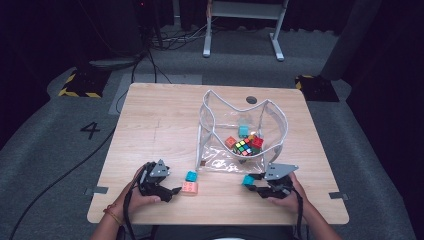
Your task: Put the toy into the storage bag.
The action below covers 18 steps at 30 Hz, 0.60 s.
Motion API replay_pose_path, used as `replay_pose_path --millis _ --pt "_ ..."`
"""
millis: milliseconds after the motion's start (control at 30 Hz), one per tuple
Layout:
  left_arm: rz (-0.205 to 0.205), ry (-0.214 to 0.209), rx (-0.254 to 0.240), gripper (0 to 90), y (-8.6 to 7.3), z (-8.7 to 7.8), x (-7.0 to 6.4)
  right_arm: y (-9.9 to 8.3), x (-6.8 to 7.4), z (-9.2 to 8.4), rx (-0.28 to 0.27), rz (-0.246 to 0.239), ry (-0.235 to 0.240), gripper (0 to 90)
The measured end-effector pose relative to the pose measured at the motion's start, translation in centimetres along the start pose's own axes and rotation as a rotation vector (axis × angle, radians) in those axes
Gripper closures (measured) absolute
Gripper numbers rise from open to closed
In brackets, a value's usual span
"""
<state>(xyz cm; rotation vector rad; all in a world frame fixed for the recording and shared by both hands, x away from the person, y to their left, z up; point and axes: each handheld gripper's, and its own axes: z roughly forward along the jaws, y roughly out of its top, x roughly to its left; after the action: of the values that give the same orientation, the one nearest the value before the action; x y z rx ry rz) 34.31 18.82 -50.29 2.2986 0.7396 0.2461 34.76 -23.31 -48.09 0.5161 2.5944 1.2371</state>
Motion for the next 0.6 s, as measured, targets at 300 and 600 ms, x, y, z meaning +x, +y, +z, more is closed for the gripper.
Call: replay_pose_path --millis 300,600 --pt "0.0 0.0 0.0 12.2 0.0 0.0 0.0 -3.2 -1.9 -3.8 -0.003 0.096 -0.099 59.5" --pt "0.0 0.0 0.0 12.1 0.0 0.0 0.0 -4.8 -3.7 -6.4 0.001 0.151 -0.204 59.5"
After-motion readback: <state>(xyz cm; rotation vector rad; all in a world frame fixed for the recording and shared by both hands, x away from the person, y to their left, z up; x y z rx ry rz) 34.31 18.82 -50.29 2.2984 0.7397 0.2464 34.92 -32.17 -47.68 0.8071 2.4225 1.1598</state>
